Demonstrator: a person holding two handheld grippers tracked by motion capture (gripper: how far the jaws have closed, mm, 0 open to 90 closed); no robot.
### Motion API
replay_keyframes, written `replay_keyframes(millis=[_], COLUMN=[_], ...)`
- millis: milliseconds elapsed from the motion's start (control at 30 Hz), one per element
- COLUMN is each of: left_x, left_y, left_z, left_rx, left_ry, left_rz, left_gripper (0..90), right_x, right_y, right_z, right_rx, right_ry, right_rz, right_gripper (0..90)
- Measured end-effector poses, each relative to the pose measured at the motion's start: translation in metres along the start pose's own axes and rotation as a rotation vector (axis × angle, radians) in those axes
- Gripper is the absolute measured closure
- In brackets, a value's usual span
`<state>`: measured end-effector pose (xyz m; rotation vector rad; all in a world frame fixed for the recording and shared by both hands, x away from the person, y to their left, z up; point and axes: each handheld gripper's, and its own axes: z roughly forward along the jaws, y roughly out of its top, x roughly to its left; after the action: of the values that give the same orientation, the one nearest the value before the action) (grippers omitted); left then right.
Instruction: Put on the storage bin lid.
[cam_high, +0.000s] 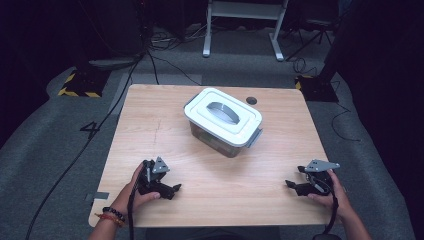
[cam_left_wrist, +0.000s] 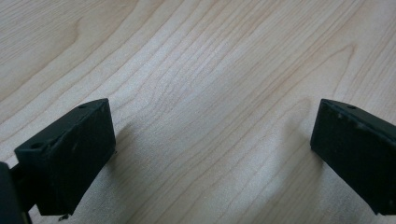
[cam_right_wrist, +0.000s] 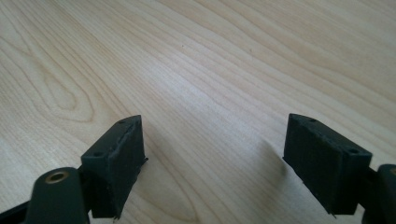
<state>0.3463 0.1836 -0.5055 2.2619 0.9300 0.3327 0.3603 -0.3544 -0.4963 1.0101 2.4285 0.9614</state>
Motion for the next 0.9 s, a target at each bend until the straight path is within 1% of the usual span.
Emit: replay_keyframes(millis=[33,67,100,200,267,900], left_x=[0.0001,0.0000,0.0001,0.0005,0.0006,-0.0001], left_y=[0.0000,0.0000,0.0001,0.0004,0.0006,0.0000], left_z=[0.0000,0.0000,0.0000,0.0005,0.0007,0.0000], left_rx=[0.000,0.000,0.001,0.000,0.000,0.000], left_ry=[0.000,0.000,0.000,-0.003,-0.005,0.006], left_rz=[0.001,-0.001,0.002,0.003,0.000,-0.001], left_gripper=[0.2,0.2,0.2,0.1,0.1,0.4], right_x=[-0.0001,-0.0010,-0.0012,-0.0010,-0.0004,-0.0004], right_y=[-0.0016,-0.0044,-0.0060,-0.0104,-0.0104,-0.0104], right_z=[0.0005,0.0009,0.0008,0.0001,0.0003,0.0004], right_rx=[-0.005,-0.020,-0.031,-0.062,-0.059,-0.059], right_ry=[0.008,0.019,0.020,0.006,-0.005,-0.005], right_rz=[0.014,0.036,0.048,0.065,0.063,0.065], right_gripper=[20.5,20.5,20.7,20.6,20.2,19.8])
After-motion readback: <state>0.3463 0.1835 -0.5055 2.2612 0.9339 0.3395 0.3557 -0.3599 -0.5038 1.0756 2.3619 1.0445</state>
